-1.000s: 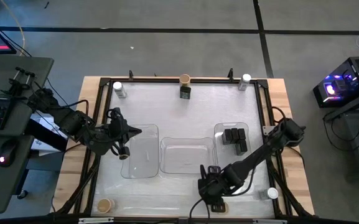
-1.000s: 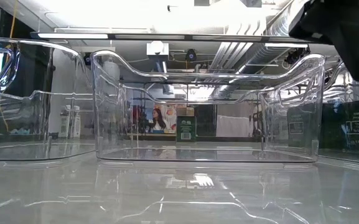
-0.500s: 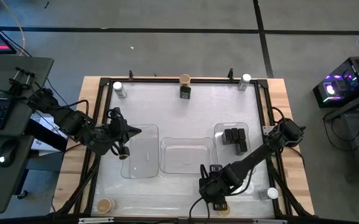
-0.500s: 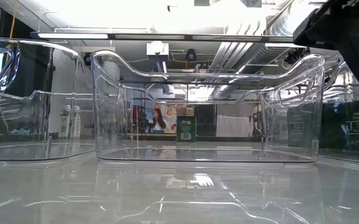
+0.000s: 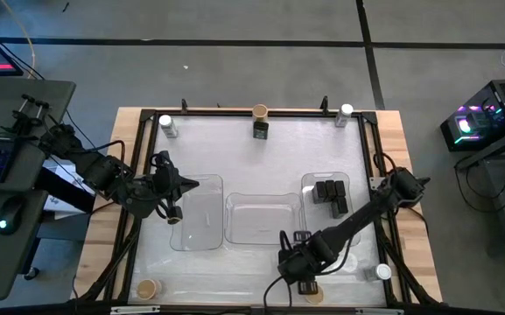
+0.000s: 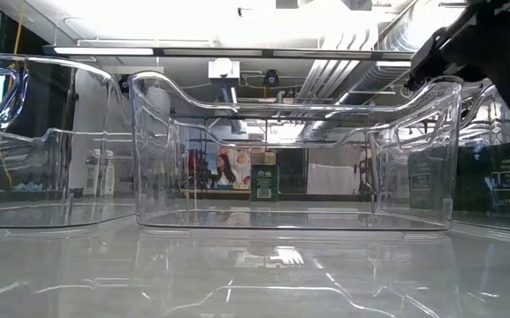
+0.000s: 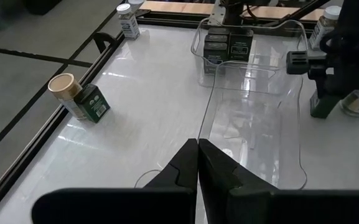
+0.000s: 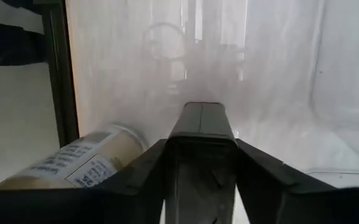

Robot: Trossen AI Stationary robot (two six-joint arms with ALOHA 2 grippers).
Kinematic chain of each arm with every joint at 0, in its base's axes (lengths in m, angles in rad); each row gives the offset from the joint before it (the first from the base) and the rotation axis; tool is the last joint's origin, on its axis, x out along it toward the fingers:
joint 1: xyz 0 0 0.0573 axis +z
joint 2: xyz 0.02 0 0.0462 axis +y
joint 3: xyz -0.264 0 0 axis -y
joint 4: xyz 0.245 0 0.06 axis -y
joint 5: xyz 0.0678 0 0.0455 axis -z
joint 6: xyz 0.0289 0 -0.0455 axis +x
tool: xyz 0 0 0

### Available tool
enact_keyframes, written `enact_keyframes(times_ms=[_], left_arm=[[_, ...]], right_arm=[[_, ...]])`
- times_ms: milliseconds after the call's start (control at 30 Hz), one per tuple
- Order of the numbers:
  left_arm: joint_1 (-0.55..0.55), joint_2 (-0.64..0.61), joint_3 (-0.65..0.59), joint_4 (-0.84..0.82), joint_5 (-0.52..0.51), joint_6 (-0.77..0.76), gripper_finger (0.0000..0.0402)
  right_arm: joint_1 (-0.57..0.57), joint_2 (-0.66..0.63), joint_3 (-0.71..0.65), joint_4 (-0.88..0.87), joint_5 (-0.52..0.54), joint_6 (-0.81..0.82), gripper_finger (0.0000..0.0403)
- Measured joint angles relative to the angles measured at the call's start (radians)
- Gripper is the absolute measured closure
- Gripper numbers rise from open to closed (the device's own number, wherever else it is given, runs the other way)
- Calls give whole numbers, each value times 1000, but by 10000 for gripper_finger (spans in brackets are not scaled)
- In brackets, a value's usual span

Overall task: Sort spices by type
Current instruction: Put the black seasoning can into the right transparent bin aligned with the other black seasoning cans

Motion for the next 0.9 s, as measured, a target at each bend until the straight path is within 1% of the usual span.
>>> enact_keyframes(times_ms=[100,133,300,467,567,667,733,800,900], left_arm=[[0,0,0,0,0,1,402],[0,0,0,0,0,6,401],[0,0,0,0,0,7,401],[0,0,0,0,0,7,402],[0,0,0,1,0,12,401],[0,0,0,1,0,31,402],[0,-3,0,2,0,30,401],[0,-5,0,5,0,15,402],[0,-5,0,10,0,0,401]], right_arm=[[-9,0,9,4,0,6,275],[-12,0,22,-2,1,1,279],[-26,-25,133,-40,-6,-41,279],[-27,-52,298,-212,7,-66,279],[-26,-80,382,-379,67,-26,279],[-25,-130,400,-582,155,76,279],[-27,-194,374,-673,225,189,279],[-35,-287,306,-676,291,310,278],[-65,-441,140,-650,361,575,278]])
